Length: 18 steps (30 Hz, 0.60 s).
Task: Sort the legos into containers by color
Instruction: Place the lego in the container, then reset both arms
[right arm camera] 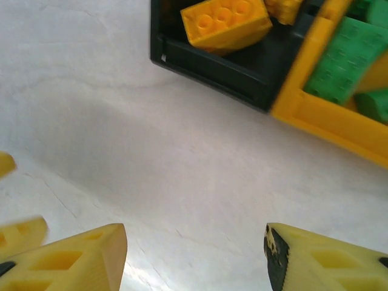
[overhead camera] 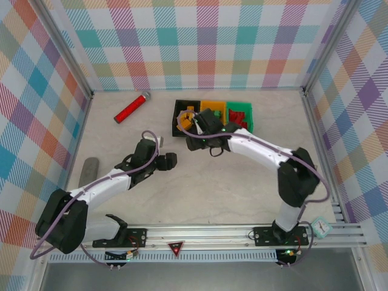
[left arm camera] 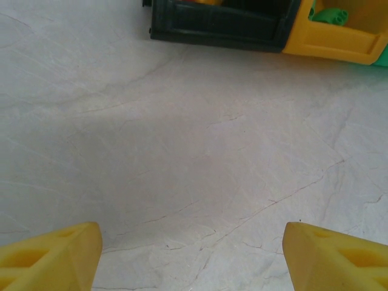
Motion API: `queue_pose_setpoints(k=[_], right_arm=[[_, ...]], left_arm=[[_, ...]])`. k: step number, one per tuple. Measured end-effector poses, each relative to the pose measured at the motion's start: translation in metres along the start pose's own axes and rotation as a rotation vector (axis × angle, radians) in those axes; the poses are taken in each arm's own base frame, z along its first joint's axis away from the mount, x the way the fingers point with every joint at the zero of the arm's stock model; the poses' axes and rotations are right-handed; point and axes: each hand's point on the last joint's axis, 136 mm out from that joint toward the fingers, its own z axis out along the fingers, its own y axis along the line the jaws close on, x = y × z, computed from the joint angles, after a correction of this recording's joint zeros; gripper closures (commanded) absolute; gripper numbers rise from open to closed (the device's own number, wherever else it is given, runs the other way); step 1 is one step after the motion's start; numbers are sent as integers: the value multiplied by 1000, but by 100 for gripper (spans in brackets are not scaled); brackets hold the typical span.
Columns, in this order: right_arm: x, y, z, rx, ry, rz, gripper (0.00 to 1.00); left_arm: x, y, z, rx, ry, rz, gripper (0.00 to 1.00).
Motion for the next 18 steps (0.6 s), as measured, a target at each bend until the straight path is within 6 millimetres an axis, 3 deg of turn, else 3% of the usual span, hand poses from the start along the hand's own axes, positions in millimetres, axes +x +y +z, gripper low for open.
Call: queue_pose_setpoints(k=[5, 11, 18], right_arm=[[20, -28, -41, 80, -85, -3, 34], [29, -67, -92, 218, -243, 1, 29], [40, -125, -116, 396, -319, 54, 14]], left_arm=[[-4, 5, -14, -17, -56, 0, 21], [-14, 19, -34, -84, -150, -9, 21], [-37, 61, -78, -304, -319, -87, 8]])
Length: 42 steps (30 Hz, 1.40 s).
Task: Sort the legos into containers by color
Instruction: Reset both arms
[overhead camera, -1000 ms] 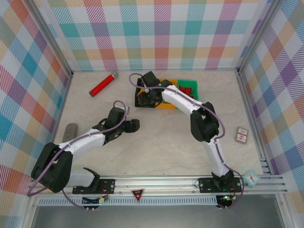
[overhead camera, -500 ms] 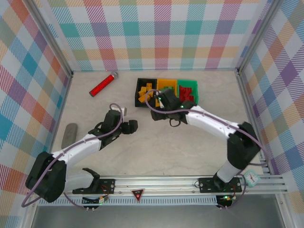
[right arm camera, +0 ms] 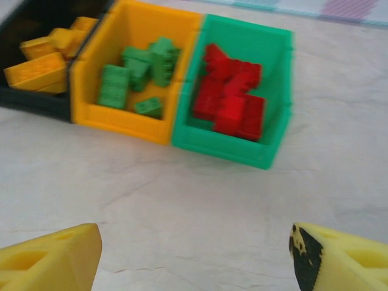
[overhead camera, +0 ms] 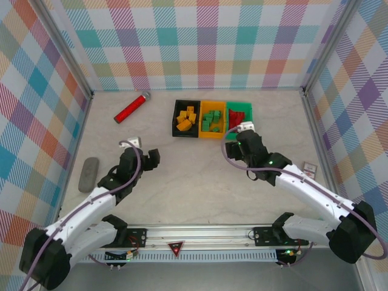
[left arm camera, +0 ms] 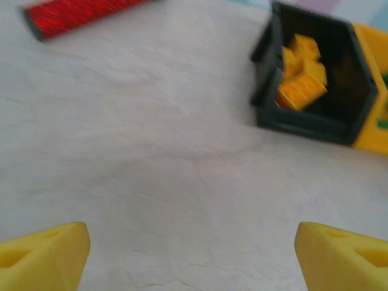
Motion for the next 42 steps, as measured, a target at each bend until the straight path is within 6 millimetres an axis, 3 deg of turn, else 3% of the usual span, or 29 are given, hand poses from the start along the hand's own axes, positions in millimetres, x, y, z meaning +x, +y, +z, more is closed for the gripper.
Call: queue_pose_setpoints(k=[2, 4, 7, 16, 21, 28, 34, 42], right_arm=[[2, -22, 4, 63, -2, 33, 0], [6, -44, 6, 119, -9, 86, 1], [12, -70, 5, 180, -40, 154, 1], [11, -113, 10, 306, -149, 231, 1], [26, -140, 25, 389, -160, 240, 1], [56, -146, 45, 293, -158, 197, 1], [59, -145, 68, 190, -162, 194, 1], [66, -142, 97, 122, -171, 205, 1]], left_arm=[[-14, 15, -10, -59, -62, -32, 7], [-23, 28, -18, -114, -105, -56, 0], [-28, 48, -24, -213, -141, -75, 0], [-33, 83, -36, -417, -199, -65, 0], [-38, 95, -34, -474, -272, -65, 0], [6, 120, 0, -479, -204, 34, 0], [-2, 124, 20, -436, -215, 22, 0], [6, 117, 48, -344, -207, 56, 0]])
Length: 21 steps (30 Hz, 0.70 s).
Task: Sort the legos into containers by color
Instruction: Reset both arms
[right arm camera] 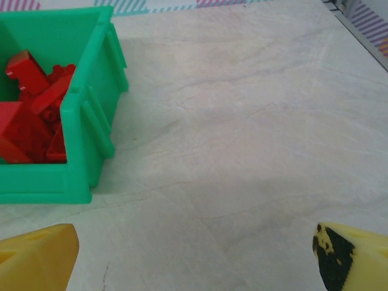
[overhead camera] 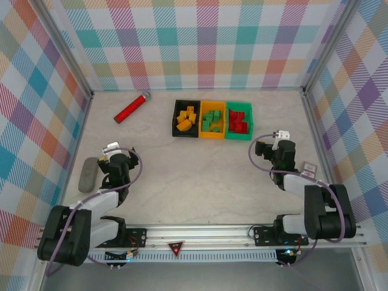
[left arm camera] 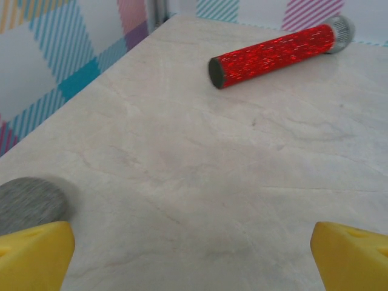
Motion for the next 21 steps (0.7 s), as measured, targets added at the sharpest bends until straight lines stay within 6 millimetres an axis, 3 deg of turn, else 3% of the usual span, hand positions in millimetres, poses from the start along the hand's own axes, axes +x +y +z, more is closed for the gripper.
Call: queue_pose_setpoints(k=[8, 16, 18, 21], right_arm=[[0, 12, 14, -69, -38, -19, 1], [16, 20, 25, -118, 2, -42, 1], [13, 22, 25, -125, -5, -44, 1], [9, 23, 26, -130, -15, -44, 1]], left_arm=[[2, -27, 14, 118, -39, 29, 0], [32, -62, 36, 260, 30, 115, 0], [28, -71, 39, 295, 39, 129, 0], [8, -81, 50, 335, 24, 112, 0]])
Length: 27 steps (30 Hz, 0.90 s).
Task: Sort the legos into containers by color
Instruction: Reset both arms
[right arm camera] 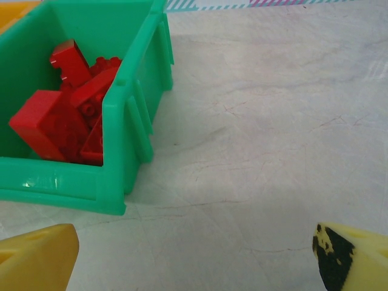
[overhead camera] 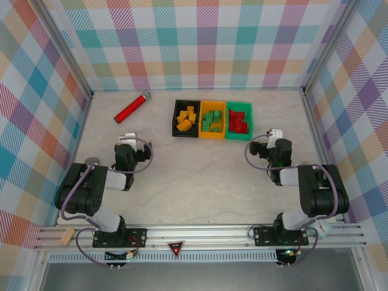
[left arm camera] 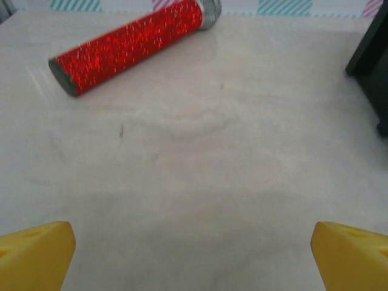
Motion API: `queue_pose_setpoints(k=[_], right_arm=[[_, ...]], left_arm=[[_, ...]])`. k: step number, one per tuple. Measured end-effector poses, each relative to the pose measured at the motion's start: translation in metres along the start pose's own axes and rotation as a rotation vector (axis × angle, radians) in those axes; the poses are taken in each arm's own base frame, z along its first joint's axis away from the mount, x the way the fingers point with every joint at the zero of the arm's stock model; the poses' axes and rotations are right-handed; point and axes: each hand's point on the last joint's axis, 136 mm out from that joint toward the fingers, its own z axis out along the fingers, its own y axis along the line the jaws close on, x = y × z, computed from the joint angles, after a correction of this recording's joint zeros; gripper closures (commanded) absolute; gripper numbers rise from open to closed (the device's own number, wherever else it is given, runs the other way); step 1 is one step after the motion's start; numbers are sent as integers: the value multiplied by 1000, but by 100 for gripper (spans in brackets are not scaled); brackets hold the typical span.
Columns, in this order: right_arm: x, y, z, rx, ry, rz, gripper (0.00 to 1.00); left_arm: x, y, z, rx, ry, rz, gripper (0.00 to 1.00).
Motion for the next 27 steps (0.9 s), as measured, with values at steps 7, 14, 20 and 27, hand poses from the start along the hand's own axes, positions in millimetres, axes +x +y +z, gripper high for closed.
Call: queue_pose_setpoints(k=[7, 14, 20, 27], right_arm=[[-1, 1, 0, -6, -1, 0, 1], [-1, 2, 0, -13, -1, 0, 1], [-1, 2, 0, -13, -1, 0, 1], [-2, 2, 1, -18, -1, 2, 1]], left_arm=[[-3, 2, 5, 16, 17, -7, 0], [-1, 1, 5, 24, 24, -7, 0], [0, 1, 5, 23, 28, -6, 0], [3, 1, 5, 22, 43, -5, 0]])
